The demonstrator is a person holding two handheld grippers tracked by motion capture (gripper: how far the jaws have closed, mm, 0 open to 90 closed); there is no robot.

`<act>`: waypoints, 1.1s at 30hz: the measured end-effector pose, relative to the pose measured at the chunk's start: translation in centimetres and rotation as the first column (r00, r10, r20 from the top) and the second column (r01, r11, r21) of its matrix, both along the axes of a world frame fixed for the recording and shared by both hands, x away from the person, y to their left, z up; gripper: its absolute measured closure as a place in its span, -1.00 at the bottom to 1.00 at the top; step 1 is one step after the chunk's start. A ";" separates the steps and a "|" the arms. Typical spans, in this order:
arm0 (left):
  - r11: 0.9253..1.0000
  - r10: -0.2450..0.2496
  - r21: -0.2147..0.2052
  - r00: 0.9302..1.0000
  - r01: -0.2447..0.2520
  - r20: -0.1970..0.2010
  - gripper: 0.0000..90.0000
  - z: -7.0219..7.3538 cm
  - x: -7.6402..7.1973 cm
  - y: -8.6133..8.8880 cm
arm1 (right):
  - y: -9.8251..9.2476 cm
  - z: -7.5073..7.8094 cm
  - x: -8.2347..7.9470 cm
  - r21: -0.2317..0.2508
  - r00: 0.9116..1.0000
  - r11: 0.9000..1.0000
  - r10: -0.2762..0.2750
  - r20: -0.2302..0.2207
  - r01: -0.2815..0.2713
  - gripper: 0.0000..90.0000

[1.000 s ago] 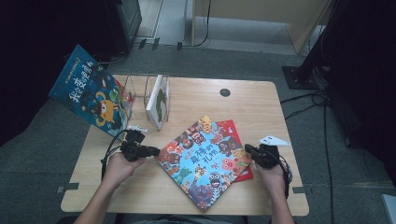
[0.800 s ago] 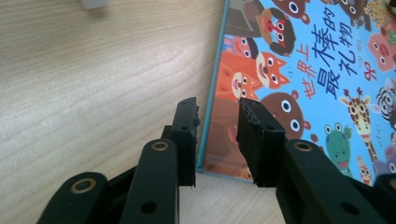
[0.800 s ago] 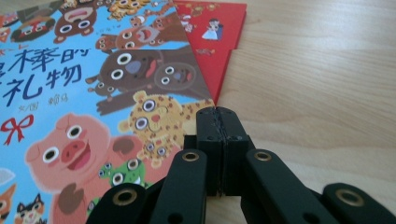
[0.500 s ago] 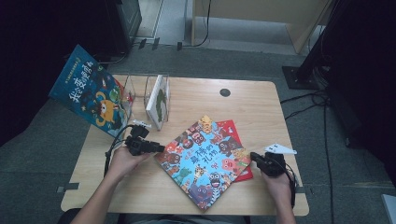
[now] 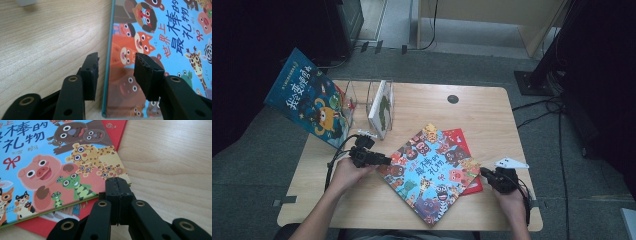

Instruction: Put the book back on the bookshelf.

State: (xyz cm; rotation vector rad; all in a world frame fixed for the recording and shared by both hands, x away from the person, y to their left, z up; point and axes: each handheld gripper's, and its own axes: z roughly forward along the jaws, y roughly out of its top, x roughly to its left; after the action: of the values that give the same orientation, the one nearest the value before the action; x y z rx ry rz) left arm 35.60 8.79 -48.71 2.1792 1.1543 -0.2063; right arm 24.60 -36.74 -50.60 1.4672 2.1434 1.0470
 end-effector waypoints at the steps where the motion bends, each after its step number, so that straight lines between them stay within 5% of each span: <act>1: 1.000 0.005 0.008 1.000 -0.005 0.002 0.16 0.0 0.0 0.0 | 0.1 0.0 0.3 0.000 1.000 1.000 -0.001 0.003 0.001 0.99; 6: 1.000 0.004 0.021 1.000 -0.004 0.017 0.06 0.0 -0.2 0.1 | 0.8 -0.2 1.7 0.010 1.000 1.000 0.004 0.014 -0.004 0.99; 24: 1.000 0.019 -0.008 0.999 -0.019 -0.030 -0.19 -0.8 -1.1 -0.3 | 3.1 -0.3 5.7 0.020 0.999 0.999 0.038 0.031 -0.038 0.98; 33: 1.000 0.012 0.026 1.000 -0.012 -0.015 -0.32 -0.6 -1.4 -1.1 | 3.1 -0.2 4.9 0.037 0.998 0.998 0.058 0.005 -0.058 1.00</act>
State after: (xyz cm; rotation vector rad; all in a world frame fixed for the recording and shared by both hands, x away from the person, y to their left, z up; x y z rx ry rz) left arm 34.21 7.71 -49.35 2.1965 1.1847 -0.2043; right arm 29.51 -33.66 -50.77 1.4256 2.1874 1.1142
